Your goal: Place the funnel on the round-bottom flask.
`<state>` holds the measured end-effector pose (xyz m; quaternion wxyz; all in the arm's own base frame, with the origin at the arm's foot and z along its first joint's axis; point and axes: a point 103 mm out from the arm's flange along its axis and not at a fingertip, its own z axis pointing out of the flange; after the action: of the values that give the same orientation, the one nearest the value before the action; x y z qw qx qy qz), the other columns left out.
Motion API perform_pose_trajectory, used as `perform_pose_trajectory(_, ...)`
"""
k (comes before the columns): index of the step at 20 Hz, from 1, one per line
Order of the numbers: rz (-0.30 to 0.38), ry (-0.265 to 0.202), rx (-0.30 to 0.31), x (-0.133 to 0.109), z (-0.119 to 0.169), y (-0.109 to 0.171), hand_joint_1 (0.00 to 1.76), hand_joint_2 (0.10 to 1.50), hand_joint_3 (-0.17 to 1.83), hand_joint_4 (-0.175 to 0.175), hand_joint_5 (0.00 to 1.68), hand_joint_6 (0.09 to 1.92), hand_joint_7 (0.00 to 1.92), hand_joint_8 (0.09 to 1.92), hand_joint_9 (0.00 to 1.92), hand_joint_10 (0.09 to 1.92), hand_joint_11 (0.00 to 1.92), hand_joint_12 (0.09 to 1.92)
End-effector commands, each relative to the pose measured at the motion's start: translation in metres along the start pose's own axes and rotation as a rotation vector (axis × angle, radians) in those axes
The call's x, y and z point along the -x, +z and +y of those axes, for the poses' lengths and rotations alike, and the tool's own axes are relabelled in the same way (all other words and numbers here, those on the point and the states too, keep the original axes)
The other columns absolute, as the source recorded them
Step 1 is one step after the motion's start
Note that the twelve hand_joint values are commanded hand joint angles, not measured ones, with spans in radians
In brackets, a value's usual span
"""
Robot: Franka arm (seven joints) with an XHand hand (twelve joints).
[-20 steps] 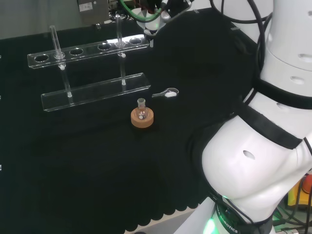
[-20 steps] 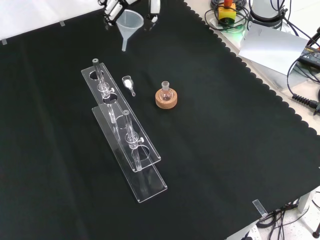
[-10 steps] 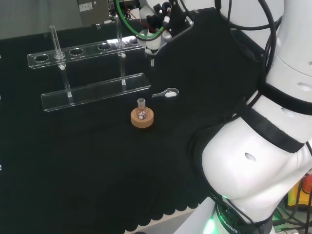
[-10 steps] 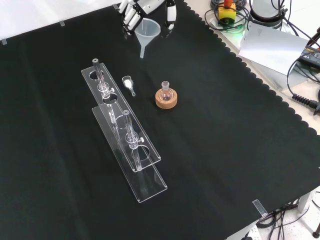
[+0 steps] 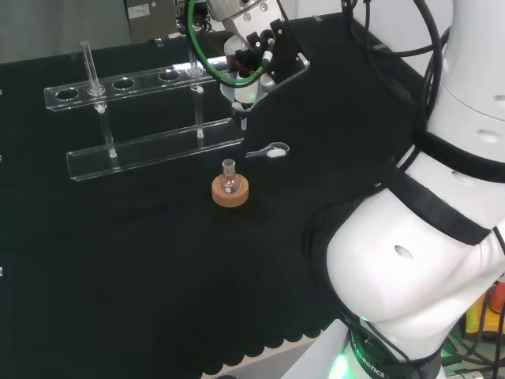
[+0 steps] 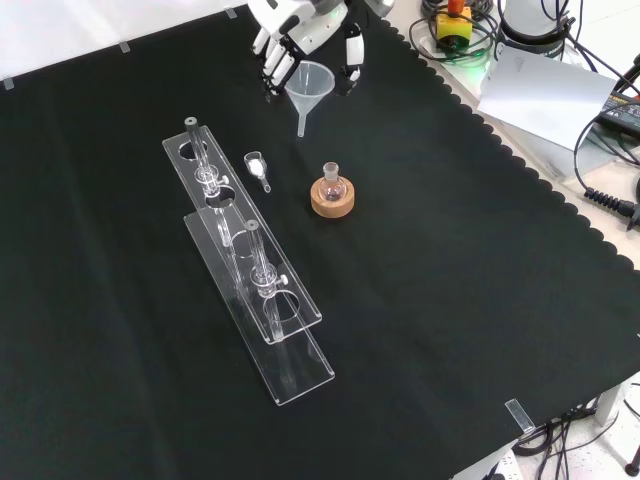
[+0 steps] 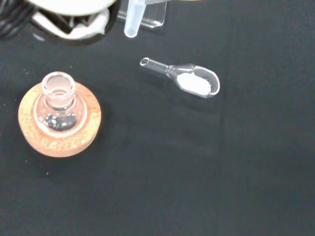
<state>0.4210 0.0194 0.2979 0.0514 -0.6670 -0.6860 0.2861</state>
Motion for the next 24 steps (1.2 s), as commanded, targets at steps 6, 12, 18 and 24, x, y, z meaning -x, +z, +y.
perform_pose_trajectory(6,-0.002,-0.022,-0.009,-0.022,-0.013,0.008,0.99,0.71,0.77,-0.027,0.65,0.82,0.55,0.68,0.89,0.49,0.46,1.32)
perform_pose_trajectory(12,-0.008,-0.058,-0.003,-0.047,-0.019,0.017,0.99,0.71,0.77,-0.029,0.65,0.82,0.55,0.68,0.89,0.49,0.46,1.33)
perform_pose_trajectory(18,-0.005,-0.062,-0.009,-0.052,-0.02,0.02,0.99,0.71,0.78,-0.03,0.65,0.82,0.55,0.68,0.89,0.49,0.46,1.33)
perform_pose_trajectory(24,-0.019,-0.056,-0.027,-0.053,-0.016,0.023,0.99,0.71,0.78,-0.031,0.65,0.82,0.54,0.68,0.89,0.49,0.46,1.33)
